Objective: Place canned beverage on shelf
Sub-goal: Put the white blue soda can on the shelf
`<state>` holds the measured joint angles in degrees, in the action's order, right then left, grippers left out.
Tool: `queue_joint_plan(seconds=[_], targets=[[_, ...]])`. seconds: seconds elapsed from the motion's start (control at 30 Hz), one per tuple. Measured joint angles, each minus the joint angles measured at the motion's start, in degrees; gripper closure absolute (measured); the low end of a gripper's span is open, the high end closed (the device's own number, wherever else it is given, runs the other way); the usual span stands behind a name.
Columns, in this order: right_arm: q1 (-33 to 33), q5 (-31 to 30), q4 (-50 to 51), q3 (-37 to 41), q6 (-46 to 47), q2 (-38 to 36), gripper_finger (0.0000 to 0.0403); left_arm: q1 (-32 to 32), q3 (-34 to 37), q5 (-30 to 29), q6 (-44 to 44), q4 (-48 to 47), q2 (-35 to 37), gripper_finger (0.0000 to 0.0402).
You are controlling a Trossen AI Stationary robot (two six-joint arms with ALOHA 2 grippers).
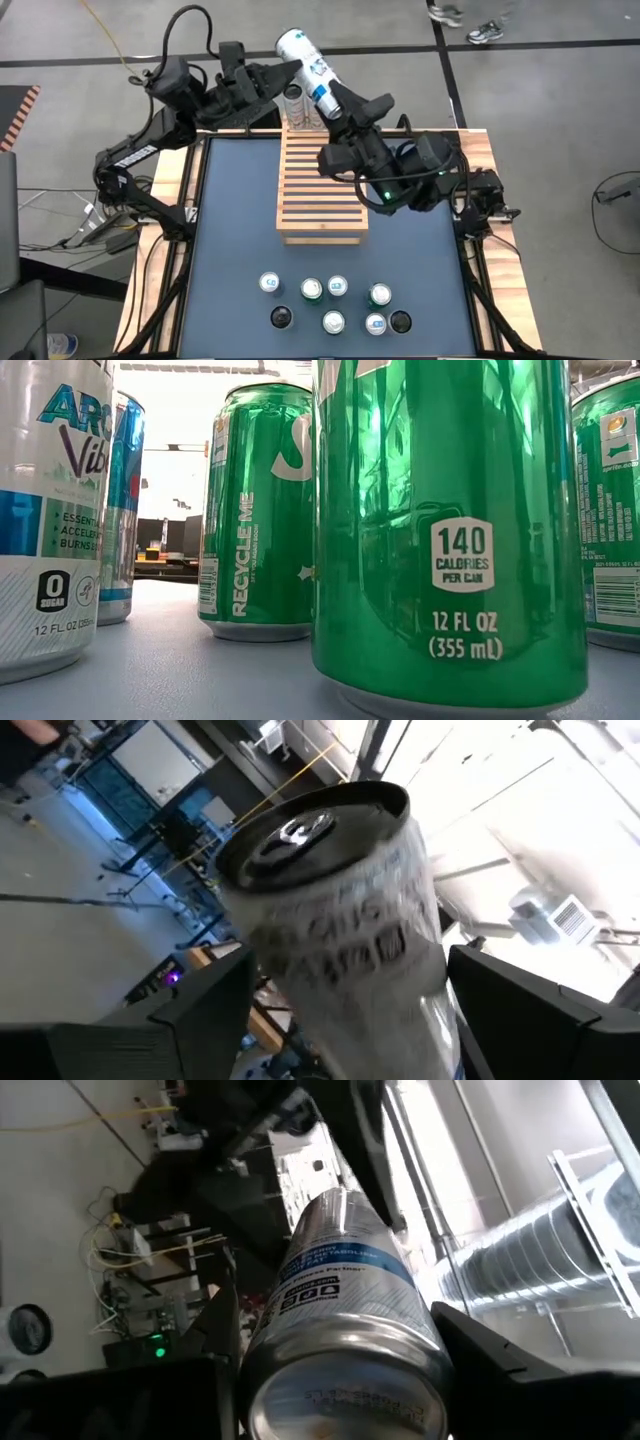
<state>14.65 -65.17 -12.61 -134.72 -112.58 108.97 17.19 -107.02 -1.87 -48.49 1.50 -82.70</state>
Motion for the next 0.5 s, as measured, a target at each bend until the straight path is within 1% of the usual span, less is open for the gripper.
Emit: queue_joint_plan(seconds=[0.13, 0.4, 0.5], targets=[[-0.3, 0.7, 3.8, 0.0, 3.0, 0.0, 0.0206, 0.0, 0.1, -0.2, -0.8, 0.3, 0.0, 0.0088], [-0.3, 1.1, 4.7, 0.0, 4.4, 0.0, 0.0206, 0.0, 0.1, 0.4, -0.3, 0.3, 0.0, 0.0089], [-0.3, 1.1, 4.7, 0.0, 4.8, 0.0, 0.0206, 0.0, 0.1, 0.5, -0.3, 0.4, 0.0, 0.0099]])
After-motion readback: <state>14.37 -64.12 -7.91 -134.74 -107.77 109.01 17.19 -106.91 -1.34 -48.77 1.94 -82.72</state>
